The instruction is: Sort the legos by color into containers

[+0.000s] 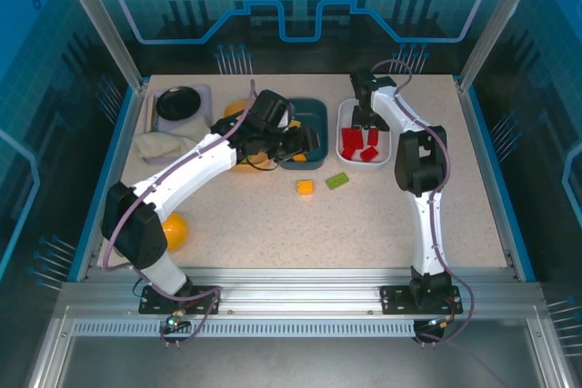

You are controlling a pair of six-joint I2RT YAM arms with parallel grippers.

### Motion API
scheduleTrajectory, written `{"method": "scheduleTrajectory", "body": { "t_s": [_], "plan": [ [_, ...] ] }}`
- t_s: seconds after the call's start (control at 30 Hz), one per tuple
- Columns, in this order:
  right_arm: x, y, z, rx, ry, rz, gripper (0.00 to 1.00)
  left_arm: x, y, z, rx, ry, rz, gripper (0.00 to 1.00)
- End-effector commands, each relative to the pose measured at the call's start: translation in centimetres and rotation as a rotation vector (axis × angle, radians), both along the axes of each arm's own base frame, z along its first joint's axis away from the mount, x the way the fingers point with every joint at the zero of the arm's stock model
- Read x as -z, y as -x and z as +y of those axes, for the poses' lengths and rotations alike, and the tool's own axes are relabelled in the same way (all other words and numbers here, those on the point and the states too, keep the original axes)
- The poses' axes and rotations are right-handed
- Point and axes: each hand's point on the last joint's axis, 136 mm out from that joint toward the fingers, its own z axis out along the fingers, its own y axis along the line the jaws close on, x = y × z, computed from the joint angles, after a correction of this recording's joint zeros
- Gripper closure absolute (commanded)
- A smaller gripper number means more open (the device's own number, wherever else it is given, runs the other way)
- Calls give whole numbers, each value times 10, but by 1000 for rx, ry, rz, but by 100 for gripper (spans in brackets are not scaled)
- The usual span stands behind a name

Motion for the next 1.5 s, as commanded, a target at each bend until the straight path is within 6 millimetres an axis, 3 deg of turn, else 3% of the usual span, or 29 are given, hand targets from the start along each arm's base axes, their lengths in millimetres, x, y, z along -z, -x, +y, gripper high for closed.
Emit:
{"method": "scheduleTrajectory", "body": {
  "t_s": [0.0,0.13,0.23,0.53,0.7,0.87,1.17,1.47],
  "plan": [
    [-76,8,14,-21,-50,-123,33,25,13,-19,119,-83,21,35],
    [-122,41,20,-53,-118,-236,31,46,20,-48,255,-182,-3,35],
    [-138,80,25,-86,-213,-297,29,70,22,-64,334,-281,-19,36],
    [-137,227,32,-183,-483,-378,17,130,5,-82,486,-623,-123,35],
    [-135,277,29,-186,-557,-387,12,153,-7,-80,506,-719,-145,34],
    [-132,295,29,-179,-589,-364,12,164,-16,-84,509,-758,-154,33],
    [-133,293,33,-186,-604,-352,12,178,-28,-87,505,-804,-165,31],
    [-133,295,33,-196,-595,-337,12,203,-23,-94,528,-777,-108,34]
  ]
}}
